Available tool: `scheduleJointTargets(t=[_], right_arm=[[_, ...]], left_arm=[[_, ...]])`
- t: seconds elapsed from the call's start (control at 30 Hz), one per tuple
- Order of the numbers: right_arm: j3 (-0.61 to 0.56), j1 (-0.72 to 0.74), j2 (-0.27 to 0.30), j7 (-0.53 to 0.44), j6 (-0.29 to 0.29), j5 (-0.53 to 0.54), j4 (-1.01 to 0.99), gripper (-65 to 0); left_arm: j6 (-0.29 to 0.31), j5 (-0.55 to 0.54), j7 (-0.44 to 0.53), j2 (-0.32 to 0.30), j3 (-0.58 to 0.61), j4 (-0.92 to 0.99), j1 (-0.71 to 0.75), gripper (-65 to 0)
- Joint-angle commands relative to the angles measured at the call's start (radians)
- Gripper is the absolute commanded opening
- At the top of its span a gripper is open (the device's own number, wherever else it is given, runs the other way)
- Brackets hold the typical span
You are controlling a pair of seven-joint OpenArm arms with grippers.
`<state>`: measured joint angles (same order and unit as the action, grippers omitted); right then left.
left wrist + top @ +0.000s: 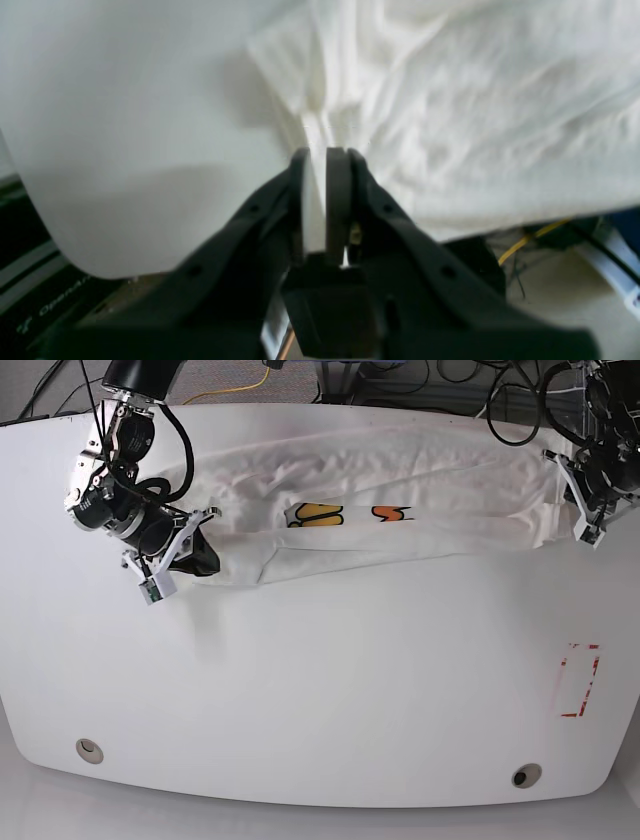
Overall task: Layout the t-shirt on the table in an organized manner, then fold the t-shirt properly
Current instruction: 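Lay the folded edge down and press it flat with both grippers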
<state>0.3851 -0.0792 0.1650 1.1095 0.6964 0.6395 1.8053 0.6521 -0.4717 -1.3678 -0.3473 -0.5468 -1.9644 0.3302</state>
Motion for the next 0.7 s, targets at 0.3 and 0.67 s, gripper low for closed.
scheduleJointTargets(t=[0.3, 0.67], right_arm=[[-0.076, -0.011, 0.097, -0.182, 0.002, 0.021, -0.197, -59.9], [-0.120, -0.023, 0.195, -0.352, 0.002, 0.021, -0.402, -59.9]], left_arm=[[0.002, -0.014, 0.021, -0.043, 0.080, 0.142, 0.005, -61.5], [0.002, -0.014, 0.150, -0.100, 0.244, 0.354, -0.128, -61.4]])
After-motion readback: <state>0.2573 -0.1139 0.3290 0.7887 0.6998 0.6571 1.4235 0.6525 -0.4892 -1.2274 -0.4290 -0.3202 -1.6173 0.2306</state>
